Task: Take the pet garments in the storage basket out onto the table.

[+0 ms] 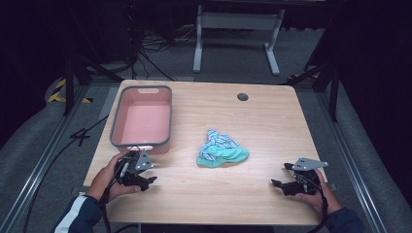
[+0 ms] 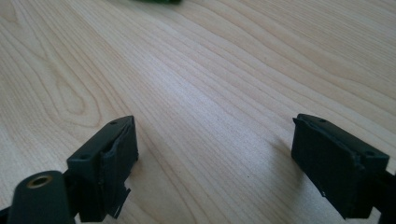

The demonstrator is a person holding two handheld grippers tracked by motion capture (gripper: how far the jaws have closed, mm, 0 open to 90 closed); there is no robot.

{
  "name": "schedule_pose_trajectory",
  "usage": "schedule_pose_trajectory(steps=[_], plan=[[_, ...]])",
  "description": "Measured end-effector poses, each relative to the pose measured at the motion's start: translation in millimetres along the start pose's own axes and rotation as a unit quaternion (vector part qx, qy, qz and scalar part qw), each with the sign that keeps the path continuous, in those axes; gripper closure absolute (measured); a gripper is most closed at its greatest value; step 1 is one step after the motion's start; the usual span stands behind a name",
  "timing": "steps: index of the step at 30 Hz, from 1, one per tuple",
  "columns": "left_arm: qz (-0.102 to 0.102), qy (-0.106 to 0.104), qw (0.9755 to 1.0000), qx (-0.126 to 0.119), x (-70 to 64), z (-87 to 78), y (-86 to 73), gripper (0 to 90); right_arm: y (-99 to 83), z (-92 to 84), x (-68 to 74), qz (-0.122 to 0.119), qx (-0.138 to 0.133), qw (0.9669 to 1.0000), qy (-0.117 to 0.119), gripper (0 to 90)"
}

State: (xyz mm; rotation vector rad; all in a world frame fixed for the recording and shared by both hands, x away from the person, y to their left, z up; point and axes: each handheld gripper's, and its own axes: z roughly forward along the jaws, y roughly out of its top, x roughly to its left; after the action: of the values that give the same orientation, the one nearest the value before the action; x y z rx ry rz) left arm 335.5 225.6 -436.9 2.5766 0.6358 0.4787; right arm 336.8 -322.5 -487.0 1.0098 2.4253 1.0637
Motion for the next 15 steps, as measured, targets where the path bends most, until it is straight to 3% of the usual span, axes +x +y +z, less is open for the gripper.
schedule_pose_trajectory(steps=[8,10,11,12,15], plan=[[-0.058,-0.007,0.998,-0.026,7.7,-2.6,-32.9,24.5,0.0,0.0,0.1,0.001,0.0,1.0,0.0,15.1],[-0.062,-0.008,0.9976,-0.029,9.1,-3.7,-36.8,24.2,0.0,0.0,0.0,0.0,0.0,1.0,0.0,15.1],[-0.076,-0.01,0.9963,-0.039,12.4,-6.0,-45.6,24.0,0.0,-0.1,-0.1,0.0,0.0,1.0,0.0,15.1],[-0.076,-0.01,0.9963,-0.039,12.4,-6.0,-45.6,24.0,0.0,-0.1,-0.1,0.0,0.0,1.0,0.0,15.1],[-0.1,-0.025,0.9931,-0.056,14.9,-8.0,-61.1,23.4,-0.1,-0.1,0.1,0.001,0.0,1.0,-0.001,15.1]])
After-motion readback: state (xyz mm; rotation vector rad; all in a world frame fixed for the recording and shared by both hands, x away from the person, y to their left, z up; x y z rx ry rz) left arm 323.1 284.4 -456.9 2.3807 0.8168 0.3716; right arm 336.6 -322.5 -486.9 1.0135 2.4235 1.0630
